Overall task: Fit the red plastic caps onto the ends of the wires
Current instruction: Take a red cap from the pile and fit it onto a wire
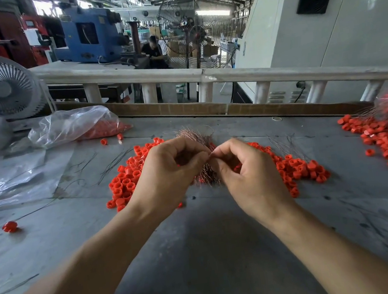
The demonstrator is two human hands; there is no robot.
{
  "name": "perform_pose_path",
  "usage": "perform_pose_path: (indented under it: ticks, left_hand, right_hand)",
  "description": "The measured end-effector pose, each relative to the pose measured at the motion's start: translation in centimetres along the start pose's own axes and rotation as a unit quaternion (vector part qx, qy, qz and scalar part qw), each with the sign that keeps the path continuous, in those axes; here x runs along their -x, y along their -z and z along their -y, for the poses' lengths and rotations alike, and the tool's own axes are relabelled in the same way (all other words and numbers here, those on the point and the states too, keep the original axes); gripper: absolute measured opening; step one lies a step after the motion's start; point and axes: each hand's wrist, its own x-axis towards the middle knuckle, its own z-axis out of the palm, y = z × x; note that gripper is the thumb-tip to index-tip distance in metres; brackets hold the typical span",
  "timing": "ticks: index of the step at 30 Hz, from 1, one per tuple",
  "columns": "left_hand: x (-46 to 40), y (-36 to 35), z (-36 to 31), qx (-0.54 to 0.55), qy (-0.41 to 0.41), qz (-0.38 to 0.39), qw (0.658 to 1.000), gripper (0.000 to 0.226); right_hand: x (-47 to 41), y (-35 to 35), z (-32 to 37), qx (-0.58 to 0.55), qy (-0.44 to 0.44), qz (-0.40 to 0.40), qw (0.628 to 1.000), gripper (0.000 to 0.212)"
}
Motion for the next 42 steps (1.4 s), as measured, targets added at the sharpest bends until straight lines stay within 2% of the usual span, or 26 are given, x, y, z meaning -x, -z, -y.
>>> perform_pose_path:
  ticks: [6, 12, 15, 19, 23, 25, 27, 30, 37, 42]
  left_hand:
    - [0.0, 0.0, -0.1, -0.088, -0.034, -0.023, 0.995, 0.012]
    - [0.1, 0.3, 0.0, -0.208, -0.037, -0.041, 0.977, 0.013]
    - [0.0, 0.3, 0.0, -0.163, -0.015, -0.044, 0.985, 0.016]
    - [-0.2, 0.3, -0.1, 0.006, 0.08, -0.034, 0.996, 0.012]
    - [-0.3, 0.1, -0.6, 0.147, 0.169, -0.031, 0.974, 0.01]
    - [-0.4, 0.1, -0.9, 0.219, 0.199, -0.007, 0.955, 0.004]
    - [-0.3, 0.2, -1.1, 0.273, 0.215, 0.015, 0.938, 0.008]
    - [-0.3, 0.1, -1.0, 0.279, 0.21, 0.012, 0.937, 0.011]
    - [-0.5, 0.1, -0.2, 0.214, 0.193, -0.018, 0.957, 0.011]
    - [-0.8, 0.6, 0.0, 0.187, 0.166, -0.046, 0.967, 0.02]
  right_hand:
    - [-0.1, 0.2, 0.4, 0.065, 0.012, -0.018, 0.998, 0.009]
    - [-0.1, 0.2, 0.8, 0.145, 0.055, -0.028, 0.988, 0.007]
    - [-0.1, 0.0, 0.8, 0.113, 0.052, -0.004, 0.992, 0.007]
    - [-0.2, 0.0, 0.6, 0.076, 0.046, 0.004, 0.996, 0.009]
    - [-0.2, -0.1, 0.5, 0.047, 0.032, 0.006, 0.998, 0.013]
    - [-0.2, -0.1, 0.6, 0.025, 0.025, 0.007, 0.999, 0.013]
    - [-0.2, 0.0, 0.7, 0.007, 0.022, 0.011, 1.0, 0.013]
    - [-0.1, 0.2, 0.9, 0.003, 0.022, 0.007, 1.0, 0.013]
    - [-0.1, 0.3, 1.1, 0.0, 0.025, -0.007, 1.0, 0.015]
    - [-0.1, 0.5, 1.0, -0.015, 0.03, -0.034, 0.999, 0.016]
